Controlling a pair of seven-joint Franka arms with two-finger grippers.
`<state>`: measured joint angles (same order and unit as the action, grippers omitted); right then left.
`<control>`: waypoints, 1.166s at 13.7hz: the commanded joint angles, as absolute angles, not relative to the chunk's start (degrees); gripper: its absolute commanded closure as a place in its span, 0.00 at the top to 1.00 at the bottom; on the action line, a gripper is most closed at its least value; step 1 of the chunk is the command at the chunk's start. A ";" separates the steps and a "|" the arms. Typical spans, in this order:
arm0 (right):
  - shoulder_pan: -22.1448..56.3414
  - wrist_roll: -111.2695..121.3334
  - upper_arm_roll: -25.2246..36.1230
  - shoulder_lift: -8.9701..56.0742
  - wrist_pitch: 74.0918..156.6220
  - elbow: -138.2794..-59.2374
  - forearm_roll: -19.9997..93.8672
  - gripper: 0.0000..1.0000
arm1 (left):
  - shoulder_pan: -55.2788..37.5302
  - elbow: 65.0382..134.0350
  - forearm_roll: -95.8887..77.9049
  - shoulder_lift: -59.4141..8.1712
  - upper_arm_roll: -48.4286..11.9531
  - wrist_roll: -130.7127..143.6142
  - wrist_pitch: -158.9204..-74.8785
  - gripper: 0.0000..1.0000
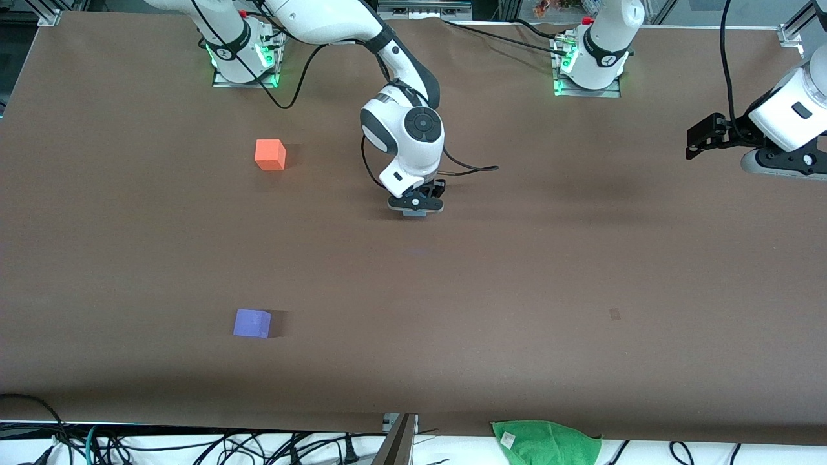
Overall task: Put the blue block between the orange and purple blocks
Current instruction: 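Lower the right gripper onto the light-blue cube and close on it, then carry the light-blue cube with the right gripper toward the orange cube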
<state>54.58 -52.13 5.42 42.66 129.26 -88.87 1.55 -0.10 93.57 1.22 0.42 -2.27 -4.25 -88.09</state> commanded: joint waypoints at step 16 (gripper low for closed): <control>32.26 -15.91 16.00 18.02 119.92 -111.32 7.29 0.40 | -0.53 93.43 2.11 0.97 -2.37 -4.31 -87.45 1.00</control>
